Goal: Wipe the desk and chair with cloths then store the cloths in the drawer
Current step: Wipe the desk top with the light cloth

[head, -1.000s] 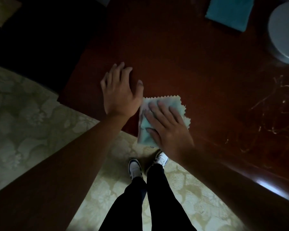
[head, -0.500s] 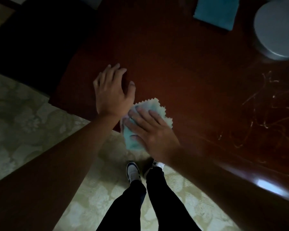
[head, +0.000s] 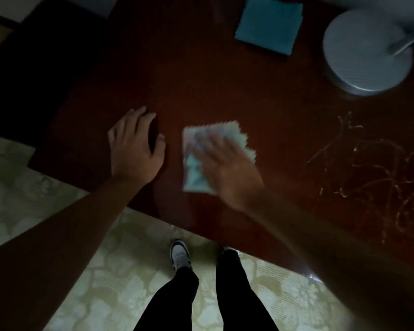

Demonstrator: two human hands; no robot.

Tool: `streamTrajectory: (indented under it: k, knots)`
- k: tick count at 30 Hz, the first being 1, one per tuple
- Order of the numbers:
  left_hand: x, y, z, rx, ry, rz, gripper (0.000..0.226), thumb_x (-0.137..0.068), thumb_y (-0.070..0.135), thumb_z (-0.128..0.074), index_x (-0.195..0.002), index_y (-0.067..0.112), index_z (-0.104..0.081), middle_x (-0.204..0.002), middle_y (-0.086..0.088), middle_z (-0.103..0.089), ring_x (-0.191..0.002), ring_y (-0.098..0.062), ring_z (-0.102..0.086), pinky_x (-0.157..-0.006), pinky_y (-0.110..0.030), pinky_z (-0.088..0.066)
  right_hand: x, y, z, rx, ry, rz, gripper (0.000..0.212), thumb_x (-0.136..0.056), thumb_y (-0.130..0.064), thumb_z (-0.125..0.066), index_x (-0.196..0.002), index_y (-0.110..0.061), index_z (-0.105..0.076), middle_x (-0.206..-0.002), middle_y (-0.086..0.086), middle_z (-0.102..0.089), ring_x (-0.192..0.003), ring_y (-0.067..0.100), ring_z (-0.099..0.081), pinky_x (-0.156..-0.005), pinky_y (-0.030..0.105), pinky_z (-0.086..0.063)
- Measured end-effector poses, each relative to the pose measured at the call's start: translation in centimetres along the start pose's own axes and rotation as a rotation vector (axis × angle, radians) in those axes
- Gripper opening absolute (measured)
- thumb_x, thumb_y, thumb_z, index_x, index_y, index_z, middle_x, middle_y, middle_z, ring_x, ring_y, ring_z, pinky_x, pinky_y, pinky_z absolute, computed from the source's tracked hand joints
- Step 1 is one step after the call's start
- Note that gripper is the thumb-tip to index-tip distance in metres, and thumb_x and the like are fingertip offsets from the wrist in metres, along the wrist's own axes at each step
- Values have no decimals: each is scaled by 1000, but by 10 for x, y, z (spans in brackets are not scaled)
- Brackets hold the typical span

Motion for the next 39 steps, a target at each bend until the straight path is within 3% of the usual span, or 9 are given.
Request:
streamTrajectory:
  k: [4,11,15,21,24,29,33,35,39]
  knots:
    - [-8,57,-21,40,5,109,52,-90,39,-46,-136,14,-49,-150,-9,-42,-143,-29,-30,-114,-50,-20,-8,147,37,-4,40,-392,56,-103,-39,-19,-152,-15,-34,-157,13,-34,-147,33,-25,-118,52,-24]
    - [-17,181,-67,56,-117,-83,53,-93,42,-44,-141,19,-45,-154,-5,-38,-147,-24,-25,-118,-49,-15,18,222,51,52,5,-388,58,-102,-40,-15,-154,-17,-26,-161,8,-26,-151,27,-15,-122,46,-16]
    - [-14,185,-65,52,-72,-58,53,-91,40,-45,-139,18,-49,-152,-6,-42,-145,-25,-29,-117,-47,-18,39,210,54,41,50,-411,54,-105,-37,-20,-155,-17,-25,-161,11,-25,-151,30,-15,-121,50,-18]
    - [-12,188,-62,58,-66,-56,52,-91,40,-45,-138,17,-51,-151,-5,-44,-144,-24,-30,-118,-43,-17,135,76,27,-1,-117,-10,52,-107,-38,-25,-155,-18,-26,-163,9,-18,-152,29,-10,-120,51,-19]
    - [-14,188,-64,45,-65,-63,52,-90,40,-46,-137,17,-51,-150,-6,-44,-144,-25,-31,-117,-44,-18,92,126,33,37,-23,-2,49,-108,-32,-18,-154,-14,-19,-160,14,-25,-149,34,-18,-118,57,-23]
    - [-14,188,-64,24,-77,-60,53,-90,42,-48,-137,18,-51,-151,-5,-44,-144,-24,-31,-116,-44,-19,54,214,57,-24,120,-502,52,-106,-35,-25,-154,-15,-29,-160,13,-27,-150,33,-18,-120,53,-19]
    - [-13,187,-64,21,-74,-53,53,-90,42,-48,-137,18,-50,-151,-5,-43,-144,-24,-31,-116,-45,-20,112,115,35,-48,-30,-131,51,-105,-36,-31,-154,-19,-28,-161,8,-24,-151,27,-15,-121,51,-18]
    - [-13,188,-63,27,-62,-55,54,-89,42,-48,-137,18,-50,-151,-5,-44,-144,-24,-31,-116,-45,-21,111,140,43,-86,-39,-12,49,-104,-36,-36,-150,-19,-35,-159,7,-30,-150,28,-21,-121,51,-17]
    - [-14,189,-63,28,-44,-66,53,-90,41,-49,-137,17,-51,-150,-5,-44,-144,-24,-32,-116,-45,-21,78,252,74,-47,119,-291,48,-105,-33,-37,-148,-12,-40,-154,15,-38,-147,34,-28,-116,58,-25]
Point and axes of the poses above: each hand's wrist, its own x-axis away from the middle knuckle, its own z-axis out of the back of the hand, y = z × x, the point moved 10 cm from there along -x, towards the middle knuckle
